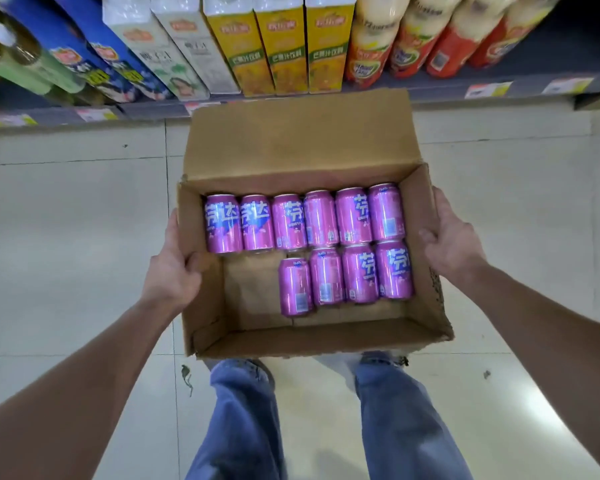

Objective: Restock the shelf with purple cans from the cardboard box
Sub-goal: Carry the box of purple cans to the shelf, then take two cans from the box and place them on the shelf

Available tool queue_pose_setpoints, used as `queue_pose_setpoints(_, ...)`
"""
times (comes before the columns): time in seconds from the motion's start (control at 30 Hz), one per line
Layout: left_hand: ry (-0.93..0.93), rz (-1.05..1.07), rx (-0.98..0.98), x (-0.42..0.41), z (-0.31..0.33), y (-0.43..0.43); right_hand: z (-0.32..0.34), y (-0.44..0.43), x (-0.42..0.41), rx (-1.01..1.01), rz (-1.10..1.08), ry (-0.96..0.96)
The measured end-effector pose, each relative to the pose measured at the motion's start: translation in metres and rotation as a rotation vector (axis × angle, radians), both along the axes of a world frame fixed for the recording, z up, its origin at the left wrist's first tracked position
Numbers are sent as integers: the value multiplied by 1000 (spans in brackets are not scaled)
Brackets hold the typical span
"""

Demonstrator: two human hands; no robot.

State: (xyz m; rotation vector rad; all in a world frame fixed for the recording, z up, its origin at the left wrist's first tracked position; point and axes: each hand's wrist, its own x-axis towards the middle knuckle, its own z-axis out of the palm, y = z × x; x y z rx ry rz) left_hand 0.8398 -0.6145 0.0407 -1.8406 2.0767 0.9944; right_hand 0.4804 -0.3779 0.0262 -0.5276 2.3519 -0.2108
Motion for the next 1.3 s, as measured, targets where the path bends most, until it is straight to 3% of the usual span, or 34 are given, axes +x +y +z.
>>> queue_pose_setpoints(0.47, 25, -1, 23, 28, -156, -88, -113, -64, 39, -33, -54, 18)
queue_pose_setpoints(0.6, 66, -9, 20, 20, -174, -98, -137, -76, 37, -39, -70, 31)
queue_pose_setpoints(1.07, -69, -32, -26, 7, -198, -98, -184, -84, 36, -57, -85, 87)
queue_pose_setpoints(1.17, -56, 22, -177, 2, -180, -88, -169, -94, 53, -4, -36, 342)
queue_pose_setpoints(1.23, -48, -60, -371, -5, -167, -71, -154, -104, 74, -94, 60, 556)
queue_pose_setpoints(1.3, -42, -180, -432, -14, -158, -49, -149, -120, 99, -186, 112, 418)
